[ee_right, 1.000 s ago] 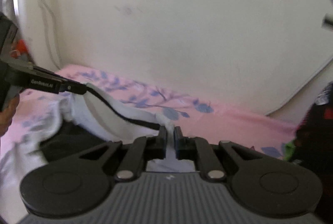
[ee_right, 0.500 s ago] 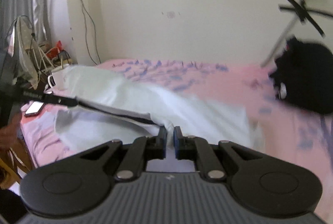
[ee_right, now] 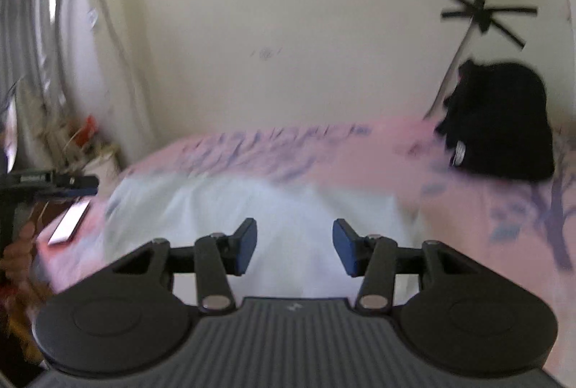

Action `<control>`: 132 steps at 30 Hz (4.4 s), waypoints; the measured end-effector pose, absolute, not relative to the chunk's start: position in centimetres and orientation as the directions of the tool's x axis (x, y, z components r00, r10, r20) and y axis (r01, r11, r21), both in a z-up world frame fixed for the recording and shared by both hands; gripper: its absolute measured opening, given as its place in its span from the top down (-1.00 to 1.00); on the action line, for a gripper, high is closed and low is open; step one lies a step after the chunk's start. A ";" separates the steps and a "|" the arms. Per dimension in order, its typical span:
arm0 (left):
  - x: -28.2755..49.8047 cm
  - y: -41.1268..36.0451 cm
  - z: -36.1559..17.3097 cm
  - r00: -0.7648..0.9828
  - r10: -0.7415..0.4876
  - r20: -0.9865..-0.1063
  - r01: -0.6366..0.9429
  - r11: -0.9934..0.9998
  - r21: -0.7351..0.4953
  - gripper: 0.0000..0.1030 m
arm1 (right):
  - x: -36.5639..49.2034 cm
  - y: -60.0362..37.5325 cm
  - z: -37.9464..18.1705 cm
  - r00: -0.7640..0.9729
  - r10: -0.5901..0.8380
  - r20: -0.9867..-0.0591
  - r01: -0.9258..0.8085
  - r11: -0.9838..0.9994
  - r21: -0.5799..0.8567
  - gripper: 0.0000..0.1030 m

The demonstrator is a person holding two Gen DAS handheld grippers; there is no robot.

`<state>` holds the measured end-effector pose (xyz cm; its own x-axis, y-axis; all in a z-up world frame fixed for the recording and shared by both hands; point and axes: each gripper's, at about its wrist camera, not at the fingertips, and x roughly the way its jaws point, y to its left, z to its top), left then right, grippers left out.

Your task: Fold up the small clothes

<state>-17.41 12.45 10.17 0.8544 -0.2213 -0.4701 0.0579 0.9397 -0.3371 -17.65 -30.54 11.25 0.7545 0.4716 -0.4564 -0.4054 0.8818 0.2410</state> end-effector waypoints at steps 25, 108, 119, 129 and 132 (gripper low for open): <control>-9.4 6.9 3.7 0.743 -0.192 -0.641 0.016 0.963 -0.269 0.78 | -10.6 -22.4 5.8 0.650 0.558 -0.517 -0.432 0.830 0.353 -0.01; -13.2 10.6 3.9 0.753 0.144 -0.642 -0.242 0.968 -0.067 -0.39 | -8.8 -14.9 7.9 0.549 0.685 -0.479 -0.541 0.728 0.421 -0.20; -13.5 10.1 3.2 0.738 0.227 -0.636 -0.299 0.954 -0.006 -0.86 | -11.0 -17.9 3.8 0.511 0.669 -0.539 -0.495 0.742 0.452 -0.31; -13.5 10.1 2.9 0.729 0.261 -0.632 -0.317 0.948 0.026 -1.00 | -11.9 -17.7 3.5 0.500 0.709 -0.497 -0.542 0.704 0.459 -0.74; -13.5 9.8 2.9 0.730 0.270 -0.628 -0.316 0.948 0.040 -1.00 | -11.7 -18.2 3.4 0.494 0.723 -0.482 -0.534 0.690 0.488 -0.74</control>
